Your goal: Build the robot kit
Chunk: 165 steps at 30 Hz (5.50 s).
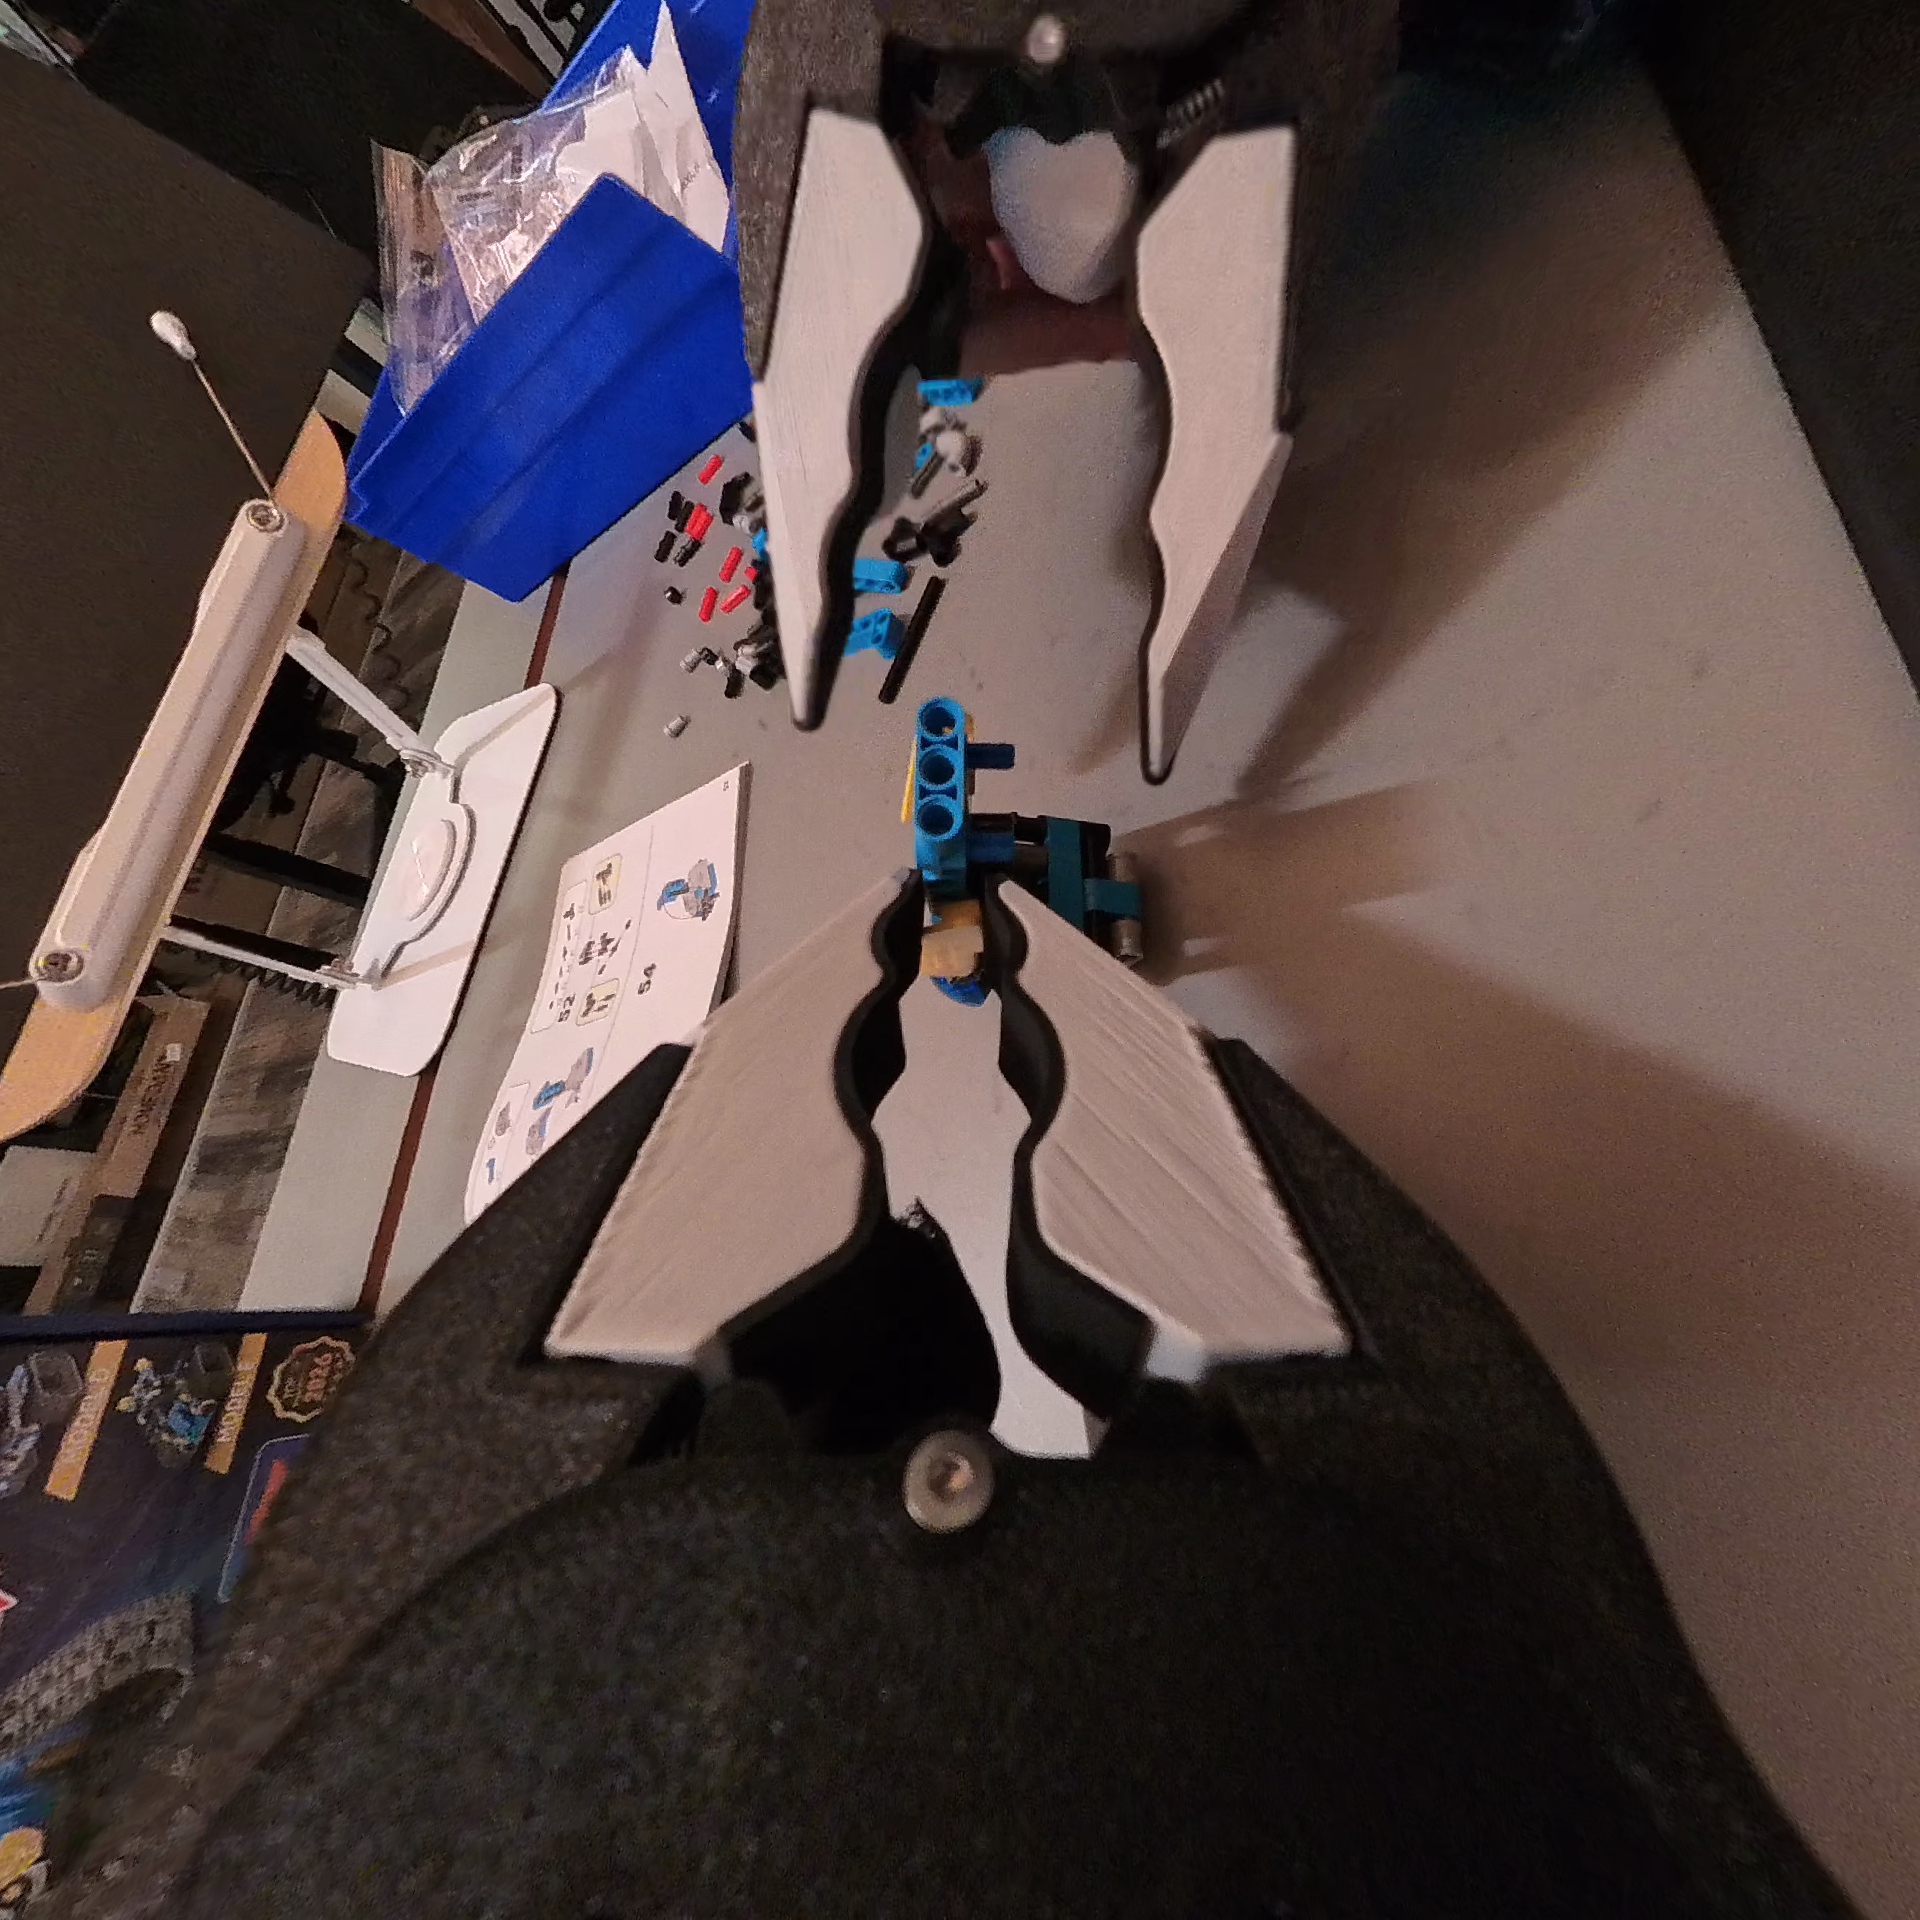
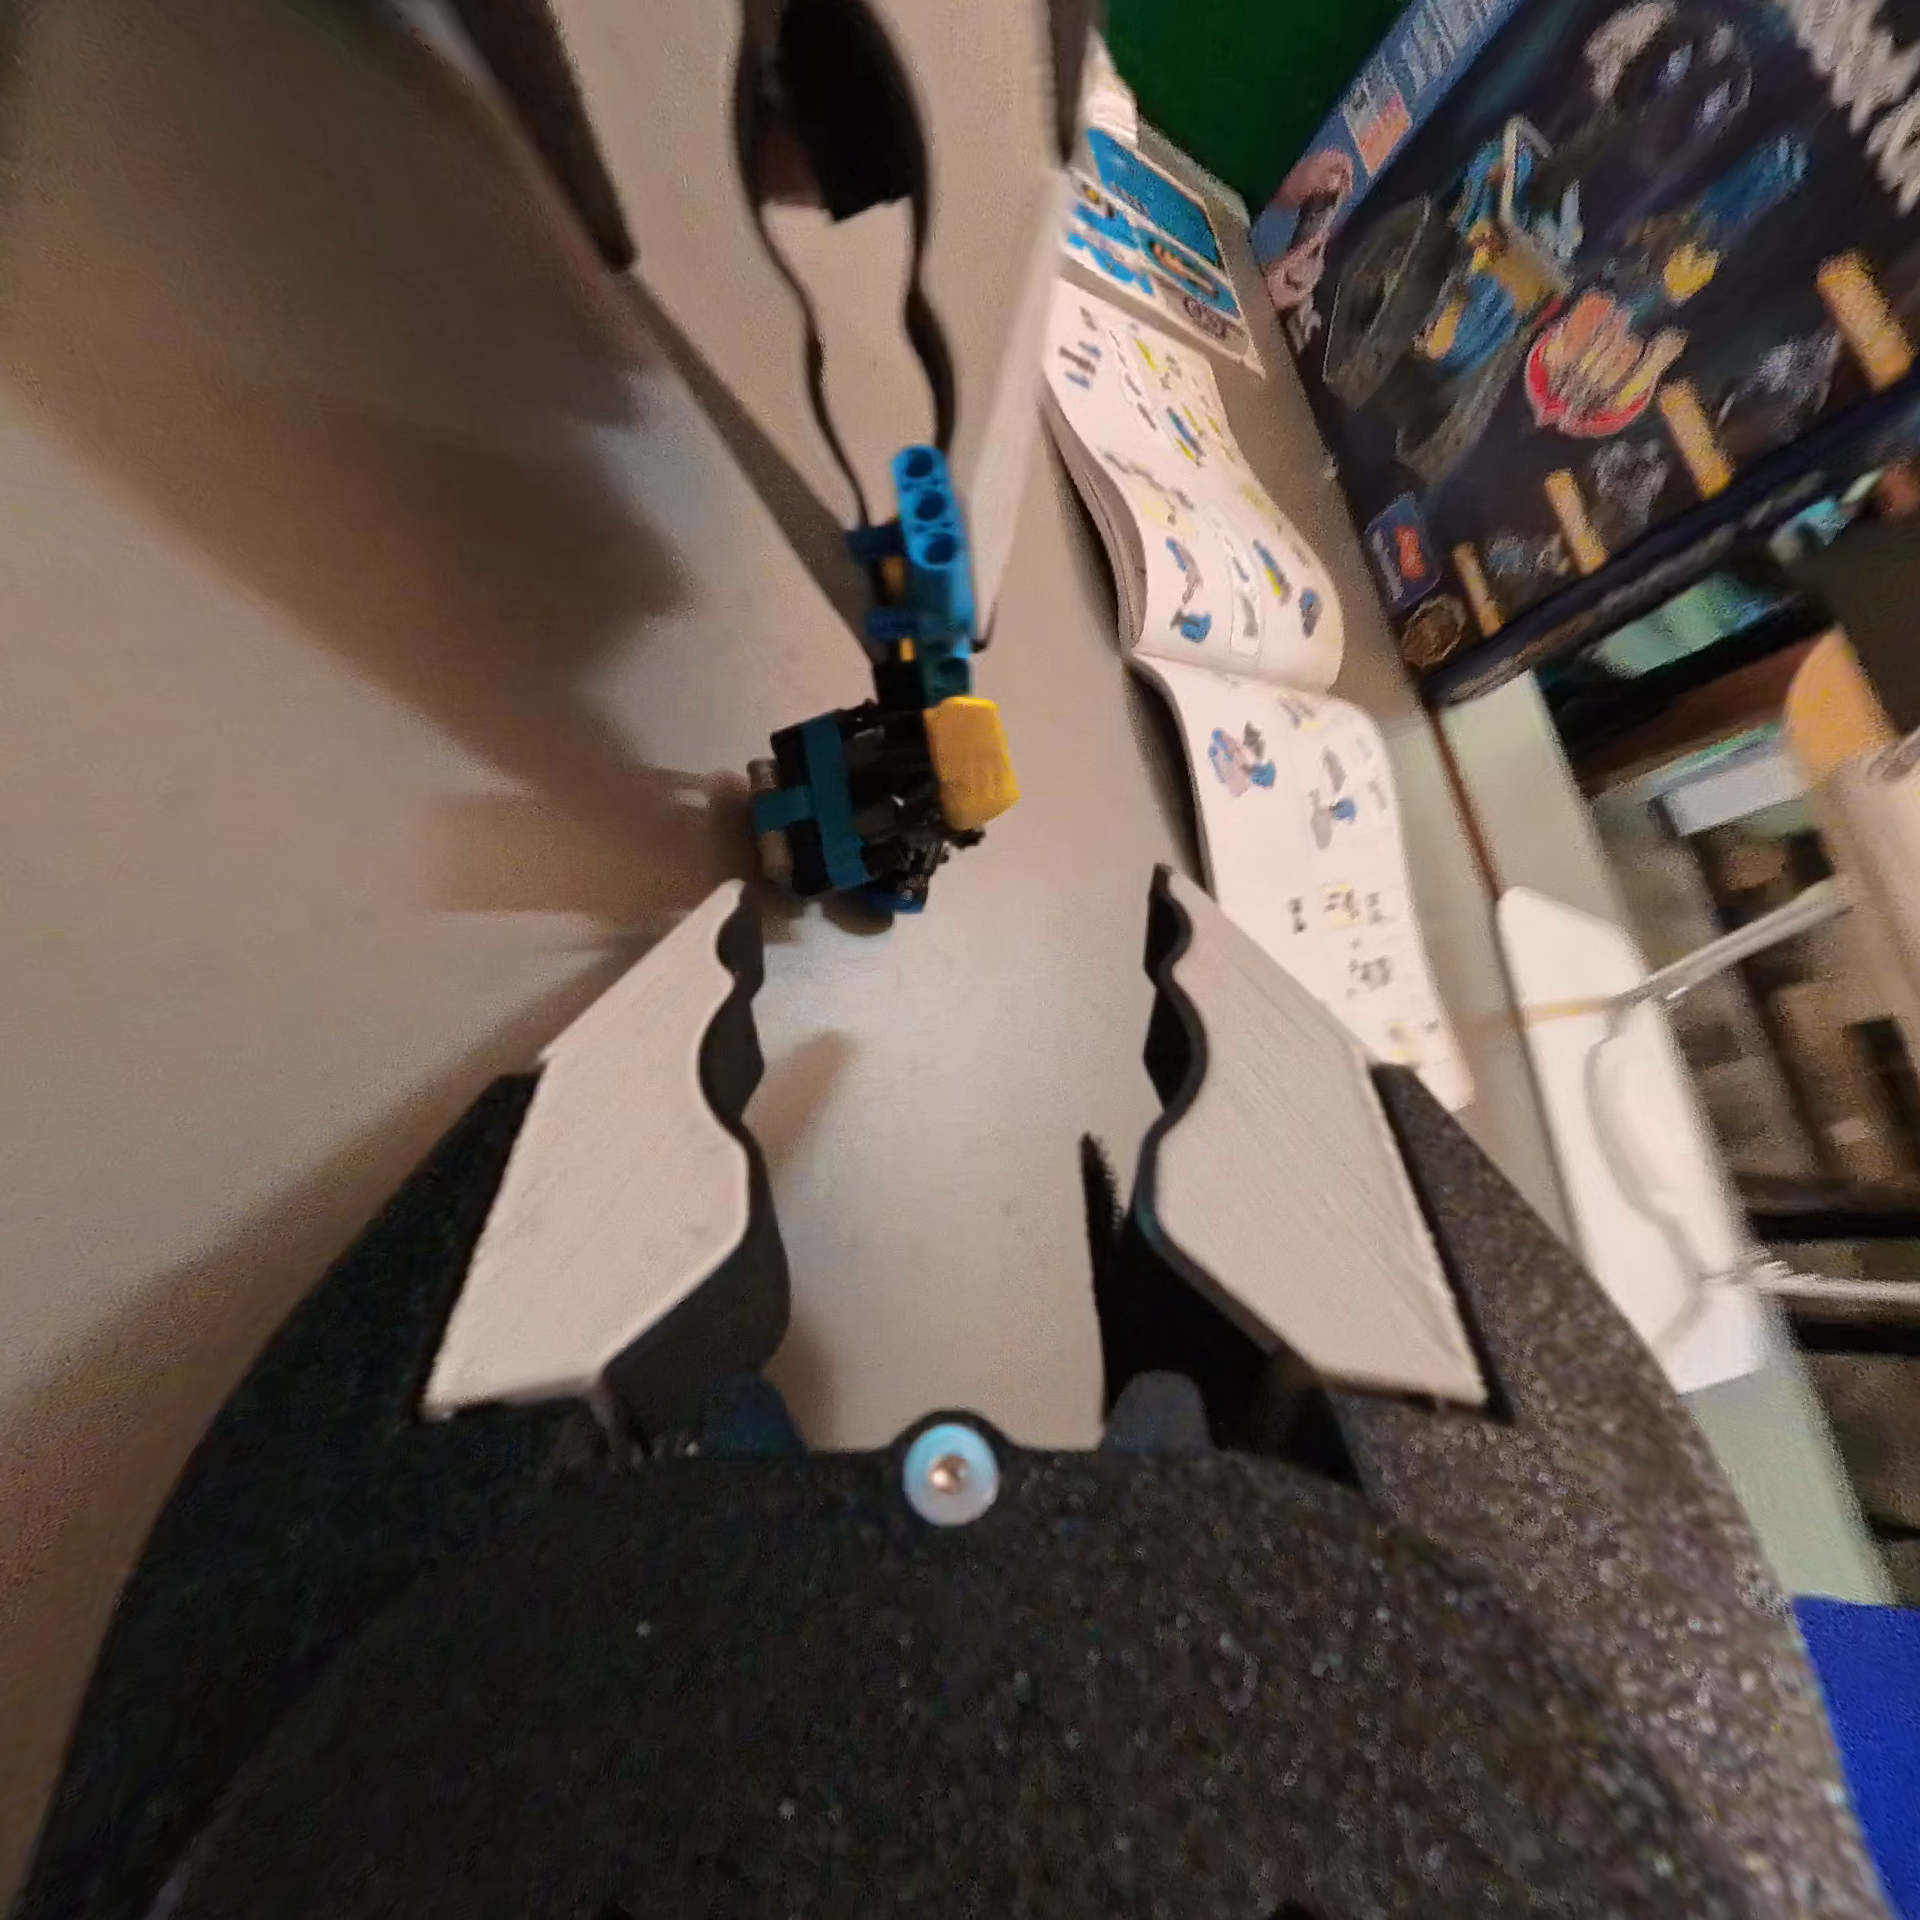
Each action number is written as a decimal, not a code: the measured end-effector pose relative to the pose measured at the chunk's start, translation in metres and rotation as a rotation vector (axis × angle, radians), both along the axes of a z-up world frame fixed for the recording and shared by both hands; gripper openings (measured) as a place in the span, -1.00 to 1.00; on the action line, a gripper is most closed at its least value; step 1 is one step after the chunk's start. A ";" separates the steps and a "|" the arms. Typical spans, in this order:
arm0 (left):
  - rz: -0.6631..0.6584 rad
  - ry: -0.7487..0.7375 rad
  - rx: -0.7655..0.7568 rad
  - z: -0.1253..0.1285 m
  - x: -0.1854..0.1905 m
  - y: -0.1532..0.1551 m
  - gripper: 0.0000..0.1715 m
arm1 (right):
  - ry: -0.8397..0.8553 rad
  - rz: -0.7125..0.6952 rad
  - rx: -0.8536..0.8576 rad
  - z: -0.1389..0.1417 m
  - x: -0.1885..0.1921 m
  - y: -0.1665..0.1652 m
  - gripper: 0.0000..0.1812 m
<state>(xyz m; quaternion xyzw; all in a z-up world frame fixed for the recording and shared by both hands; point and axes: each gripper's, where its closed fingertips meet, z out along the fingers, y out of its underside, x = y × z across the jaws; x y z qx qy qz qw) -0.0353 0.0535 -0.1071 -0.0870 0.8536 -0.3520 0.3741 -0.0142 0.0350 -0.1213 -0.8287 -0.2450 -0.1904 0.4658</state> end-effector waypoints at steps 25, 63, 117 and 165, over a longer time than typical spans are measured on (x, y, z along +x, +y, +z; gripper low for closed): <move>0.051 -0.048 0.094 0.002 0.006 -0.011 -0.88 | -0.167 0.108 -0.116 -0.023 -0.002 0.013 -0.40; 0.022 -0.018 0.150 -0.039 0.009 0.000 -0.53 | -0.035 0.150 -0.176 -0.020 -0.005 0.009 -0.49; 0.041 0.858 -0.222 -0.026 -0.019 0.013 -0.84 | -0.064 0.226 -0.320 -0.021 -0.020 0.022 -0.56; -0.215 0.574 0.011 -0.018 -0.025 0.013 -0.88 | -0.059 0.254 -0.294 -0.021 -0.026 0.024 -0.57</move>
